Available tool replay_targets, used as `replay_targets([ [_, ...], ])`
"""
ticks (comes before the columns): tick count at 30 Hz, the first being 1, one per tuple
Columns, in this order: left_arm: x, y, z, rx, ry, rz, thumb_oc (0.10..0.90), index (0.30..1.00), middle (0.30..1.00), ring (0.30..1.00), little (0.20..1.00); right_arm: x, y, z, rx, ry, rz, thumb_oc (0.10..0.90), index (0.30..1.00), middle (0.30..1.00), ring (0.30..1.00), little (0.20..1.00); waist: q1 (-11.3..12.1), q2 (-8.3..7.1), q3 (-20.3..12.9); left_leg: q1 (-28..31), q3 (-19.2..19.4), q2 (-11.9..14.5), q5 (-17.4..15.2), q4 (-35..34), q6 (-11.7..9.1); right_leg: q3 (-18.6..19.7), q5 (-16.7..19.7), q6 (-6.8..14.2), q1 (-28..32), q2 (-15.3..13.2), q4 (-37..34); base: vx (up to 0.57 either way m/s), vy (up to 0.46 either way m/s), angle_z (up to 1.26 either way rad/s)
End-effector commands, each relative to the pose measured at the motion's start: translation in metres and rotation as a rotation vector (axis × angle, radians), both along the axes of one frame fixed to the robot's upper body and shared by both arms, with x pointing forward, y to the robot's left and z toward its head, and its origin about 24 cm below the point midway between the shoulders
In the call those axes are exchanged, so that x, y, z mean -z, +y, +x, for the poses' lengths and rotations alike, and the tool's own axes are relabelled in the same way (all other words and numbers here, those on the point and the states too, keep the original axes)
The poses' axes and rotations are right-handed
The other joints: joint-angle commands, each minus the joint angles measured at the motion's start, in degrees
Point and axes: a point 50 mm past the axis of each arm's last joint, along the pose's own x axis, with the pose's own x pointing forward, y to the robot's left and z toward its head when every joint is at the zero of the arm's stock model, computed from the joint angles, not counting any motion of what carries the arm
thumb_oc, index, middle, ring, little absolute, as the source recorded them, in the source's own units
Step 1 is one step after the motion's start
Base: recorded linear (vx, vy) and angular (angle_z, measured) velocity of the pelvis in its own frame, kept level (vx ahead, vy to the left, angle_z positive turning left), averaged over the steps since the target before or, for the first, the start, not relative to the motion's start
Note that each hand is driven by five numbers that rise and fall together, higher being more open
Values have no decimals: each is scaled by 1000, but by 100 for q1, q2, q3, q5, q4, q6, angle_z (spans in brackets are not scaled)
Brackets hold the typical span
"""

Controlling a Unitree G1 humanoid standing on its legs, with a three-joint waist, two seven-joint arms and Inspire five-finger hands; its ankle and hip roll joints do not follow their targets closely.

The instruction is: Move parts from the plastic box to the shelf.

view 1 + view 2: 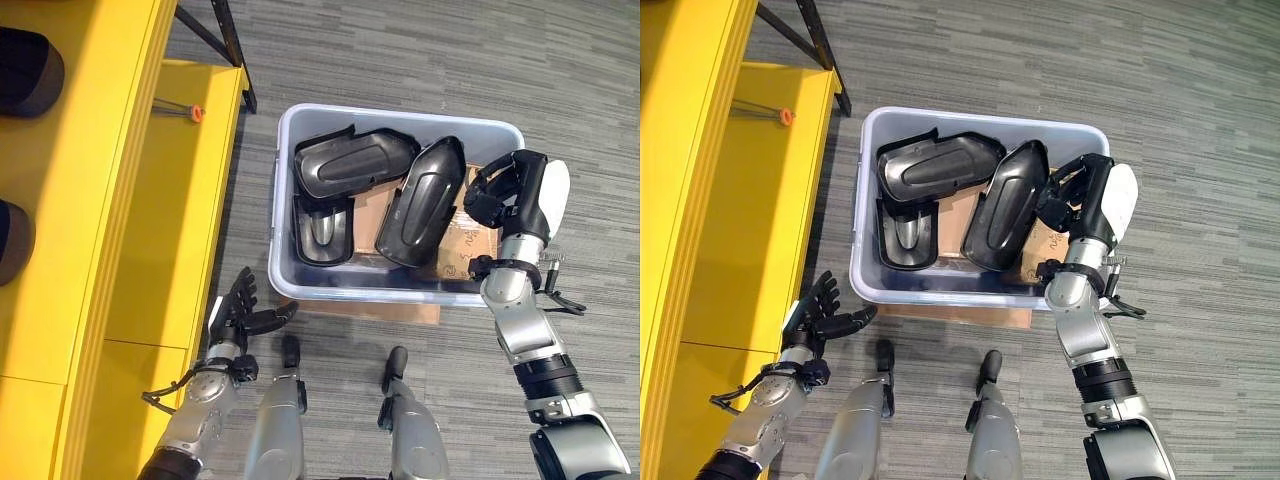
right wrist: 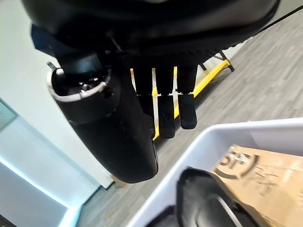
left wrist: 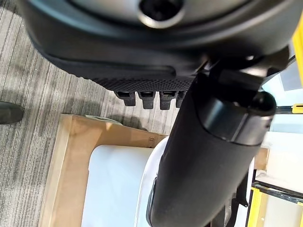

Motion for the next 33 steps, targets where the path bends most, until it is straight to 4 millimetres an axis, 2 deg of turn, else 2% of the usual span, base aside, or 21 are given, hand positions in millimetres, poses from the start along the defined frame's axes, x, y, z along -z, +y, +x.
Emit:
replay_targets([
  [1,-1,-3,-10,29,-43,32,900,1000,1000,1000,1000,-23,-14,-13,40,-158,-96,400,300,300,300,300,77,-94,-1113,336,-216,186,69,-604,-46,-32,-101,299,-16,-228,230,0,0,0],
  [8,4,-5,-13,36,-19,31,900,1000,1000,1000,1000,-15,-14,-13,37,-126,-86,400,300,300,300,300,77,-73,-1175,396,-200,223,82,-641,-48,-32,-148,293,-9,-221,275,0,0,0],
  [9,4,-5,-13,36,-19,31,900,1000,1000,1000,1000,-15,-14,-13,37,-126,-86,439,355,355,355,355,75,-73,-1177,390,-201,223,80,-636,-47,-32,-150,293,-14,-222,278,0,0,0],
  [10,5,-6,-12,39,-17,29,900,1000,1000,1000,1000,-11,-12,-11,26,-103,-83,900,1000,1000,1000,1000,78,-73,-1164,364,-205,221,82,-613,-45,-31,-156,288,-22,-221,291,0,0,0],
  [15,6,-8,-12,42,-12,23,900,1000,1000,1000,1000,-8,-10,-8,10,-74,-78,900,1000,1000,1000,1000,88,-80,-1128,319,-212,213,65,-576,-32,-23,-149,284,-44,-227,312,0,0,0],
  [21,3,-9,-8,43,-24,28,900,1000,1000,1000,1000,-3,2,1,-36,-33,-63,900,1000,1000,1000,1000,135,-78,-972,133,-242,173,72,-466,-20,-35,-127,277,-162,-247,351,-32,7,1],
  [33,0,-10,-3,25,-41,31,900,1000,1000,1000,1000,28,36,12,-172,120,-53,900,1000,1000,1000,1000,237,-68,-651,-178,-282,120,16,-211,1,-112,-91,267,-279,-300,407,-6,2,1],
])
